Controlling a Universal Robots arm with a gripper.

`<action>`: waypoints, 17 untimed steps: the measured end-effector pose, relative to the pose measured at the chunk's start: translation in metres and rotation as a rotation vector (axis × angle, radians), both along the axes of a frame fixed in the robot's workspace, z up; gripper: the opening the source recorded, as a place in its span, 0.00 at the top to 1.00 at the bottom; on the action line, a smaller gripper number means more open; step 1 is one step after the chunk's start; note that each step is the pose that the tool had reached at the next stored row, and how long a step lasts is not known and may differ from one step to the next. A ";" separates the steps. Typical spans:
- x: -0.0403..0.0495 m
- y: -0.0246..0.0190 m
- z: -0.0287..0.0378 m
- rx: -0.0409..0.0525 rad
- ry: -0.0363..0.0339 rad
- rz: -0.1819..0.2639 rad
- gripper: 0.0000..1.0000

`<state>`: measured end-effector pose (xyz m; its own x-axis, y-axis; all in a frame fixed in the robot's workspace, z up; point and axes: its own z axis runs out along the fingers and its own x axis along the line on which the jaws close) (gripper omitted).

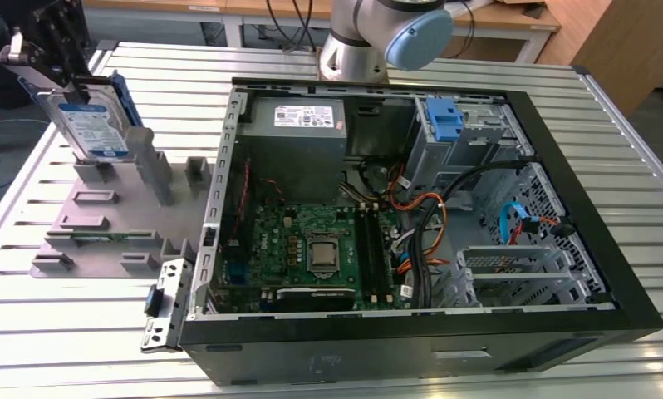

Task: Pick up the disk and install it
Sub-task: 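Pick up the disk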

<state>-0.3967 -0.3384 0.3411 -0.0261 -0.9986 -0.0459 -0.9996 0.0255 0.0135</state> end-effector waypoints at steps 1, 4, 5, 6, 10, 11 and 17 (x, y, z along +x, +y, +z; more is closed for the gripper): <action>0.0000 0.0000 0.0035 0.0000 0.0000 0.000 0.65; 0.0000 0.0000 0.0135 0.0001 -0.0001 0.000 0.65; 0.0000 0.0000 0.0172 0.0000 0.0000 0.000 0.65; 0.0000 0.0000 0.0211 0.0000 0.0000 0.000 0.65; 0.0000 0.0000 0.0373 0.0000 0.0000 0.000 0.65; 0.0000 0.0000 0.0412 0.0000 0.0001 0.000 0.65; 0.0000 0.0003 0.0640 0.0000 0.0000 0.000 0.65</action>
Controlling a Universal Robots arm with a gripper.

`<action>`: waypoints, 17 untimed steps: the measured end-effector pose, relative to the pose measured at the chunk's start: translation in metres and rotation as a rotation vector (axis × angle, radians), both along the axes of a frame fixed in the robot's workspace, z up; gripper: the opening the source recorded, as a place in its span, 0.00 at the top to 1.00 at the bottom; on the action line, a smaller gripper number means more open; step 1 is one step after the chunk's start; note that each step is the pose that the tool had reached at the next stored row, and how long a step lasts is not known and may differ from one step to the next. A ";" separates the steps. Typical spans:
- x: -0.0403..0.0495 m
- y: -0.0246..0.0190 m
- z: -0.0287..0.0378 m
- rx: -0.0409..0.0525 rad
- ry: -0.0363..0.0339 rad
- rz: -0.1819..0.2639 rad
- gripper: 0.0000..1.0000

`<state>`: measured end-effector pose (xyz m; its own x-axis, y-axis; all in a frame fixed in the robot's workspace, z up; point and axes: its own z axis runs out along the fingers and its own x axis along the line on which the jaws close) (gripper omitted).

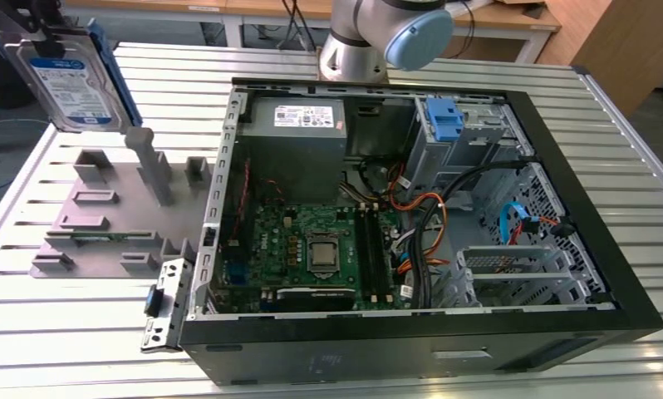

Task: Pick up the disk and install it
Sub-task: 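Pick up the disk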

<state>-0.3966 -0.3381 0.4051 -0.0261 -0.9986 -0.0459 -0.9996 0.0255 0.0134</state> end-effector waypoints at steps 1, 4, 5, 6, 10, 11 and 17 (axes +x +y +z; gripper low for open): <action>0.0000 0.0000 0.0030 0.0000 0.0001 0.000 0.65; 0.0000 0.0000 0.0112 0.0000 0.0000 0.000 0.65; 0.0000 0.0001 0.0140 0.0000 0.0001 0.000 0.65; 0.0000 0.0001 0.0167 0.0000 0.0001 0.000 0.65; 0.0000 0.0002 0.0289 0.0000 0.0001 0.000 0.65; 0.0000 0.0002 0.0321 -0.0001 0.0002 0.000 0.65; 0.0000 0.0003 0.0520 0.0000 0.0001 0.000 0.65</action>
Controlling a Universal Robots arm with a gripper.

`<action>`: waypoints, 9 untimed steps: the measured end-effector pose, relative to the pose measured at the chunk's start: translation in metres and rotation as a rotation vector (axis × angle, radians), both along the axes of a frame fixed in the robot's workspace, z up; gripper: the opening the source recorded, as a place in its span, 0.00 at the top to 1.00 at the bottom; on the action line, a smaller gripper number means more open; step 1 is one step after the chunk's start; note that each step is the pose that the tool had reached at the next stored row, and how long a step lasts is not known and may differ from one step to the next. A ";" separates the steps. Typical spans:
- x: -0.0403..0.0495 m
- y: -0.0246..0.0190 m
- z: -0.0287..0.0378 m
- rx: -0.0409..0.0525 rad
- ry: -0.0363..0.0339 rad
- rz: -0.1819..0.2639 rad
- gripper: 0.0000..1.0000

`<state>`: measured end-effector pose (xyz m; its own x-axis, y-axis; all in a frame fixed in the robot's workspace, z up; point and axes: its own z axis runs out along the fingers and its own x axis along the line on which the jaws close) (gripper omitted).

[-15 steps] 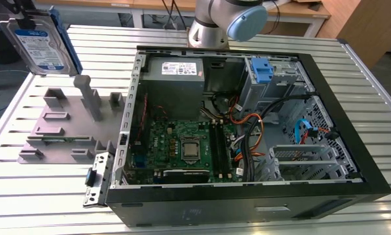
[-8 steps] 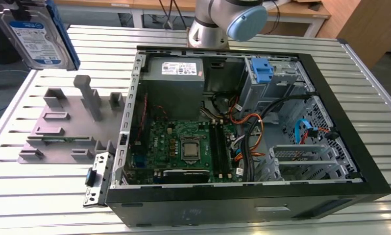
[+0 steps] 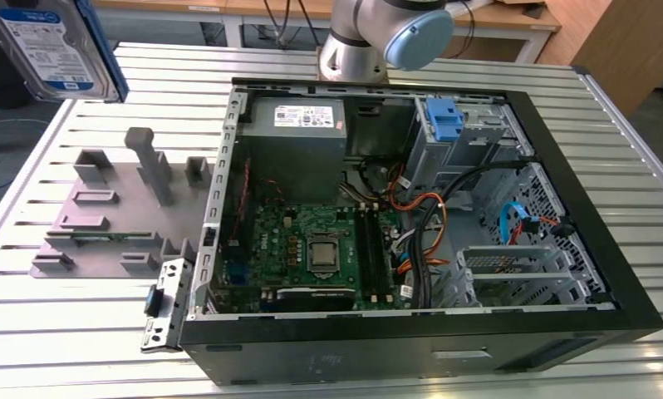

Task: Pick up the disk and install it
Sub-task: 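Pick up the disk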

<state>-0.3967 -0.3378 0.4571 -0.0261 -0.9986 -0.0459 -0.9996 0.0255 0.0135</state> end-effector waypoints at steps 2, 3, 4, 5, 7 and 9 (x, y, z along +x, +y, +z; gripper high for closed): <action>0.0000 0.0000 0.0063 0.0000 -0.0001 0.000 0.65; 0.0000 0.0000 0.0094 0.0001 -0.0001 0.000 0.65; 0.0000 0.0001 0.0128 0.0001 0.0000 0.000 0.65; 0.0000 0.0001 0.0158 0.0001 0.0000 0.000 0.65; 0.0000 0.0001 0.0206 0.0001 -0.0002 0.000 0.65; 0.0000 0.0001 0.0238 0.0000 0.0000 0.000 0.65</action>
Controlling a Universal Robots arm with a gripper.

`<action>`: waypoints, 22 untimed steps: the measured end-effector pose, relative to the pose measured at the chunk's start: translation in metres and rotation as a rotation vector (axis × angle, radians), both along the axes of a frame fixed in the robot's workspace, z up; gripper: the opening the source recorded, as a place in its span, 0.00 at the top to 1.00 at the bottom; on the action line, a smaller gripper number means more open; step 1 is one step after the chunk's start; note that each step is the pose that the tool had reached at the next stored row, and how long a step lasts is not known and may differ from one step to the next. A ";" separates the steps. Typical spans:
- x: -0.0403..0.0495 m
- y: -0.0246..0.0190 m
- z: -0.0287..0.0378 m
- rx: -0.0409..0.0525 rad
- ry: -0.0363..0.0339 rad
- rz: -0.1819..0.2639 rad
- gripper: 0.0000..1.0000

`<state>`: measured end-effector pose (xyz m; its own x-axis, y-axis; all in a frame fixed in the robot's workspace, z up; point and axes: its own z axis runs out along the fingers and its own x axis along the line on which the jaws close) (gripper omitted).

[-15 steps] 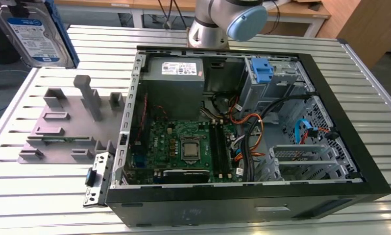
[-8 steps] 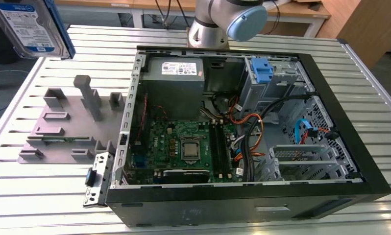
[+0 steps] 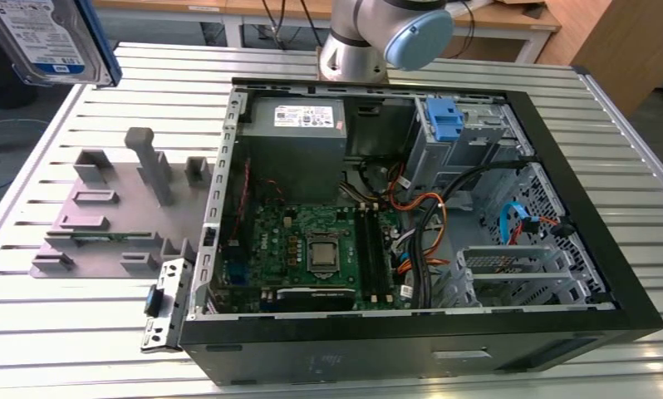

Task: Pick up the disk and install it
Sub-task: 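Pick up the disk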

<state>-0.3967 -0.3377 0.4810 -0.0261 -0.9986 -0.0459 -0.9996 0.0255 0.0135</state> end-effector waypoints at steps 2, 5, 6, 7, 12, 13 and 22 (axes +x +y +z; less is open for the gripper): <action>0.0000 0.0000 0.0007 0.0000 0.0000 0.000 0.65; 0.0000 0.0000 0.0021 0.0000 0.0000 0.000 0.65; 0.0000 0.0000 0.0022 0.0000 0.0000 0.000 0.65; 0.0000 0.0000 0.0021 0.0000 0.0000 0.000 0.65; 0.0000 0.0000 0.0023 0.0000 0.0000 0.000 0.65; 0.0000 0.0000 0.0027 -0.0001 0.0002 0.000 0.65; 0.0030 0.0000 0.0032 0.0000 0.0000 0.000 0.65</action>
<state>-0.3937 -0.3377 0.4842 -0.0261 -0.9986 -0.0459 -0.9996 0.0255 0.0135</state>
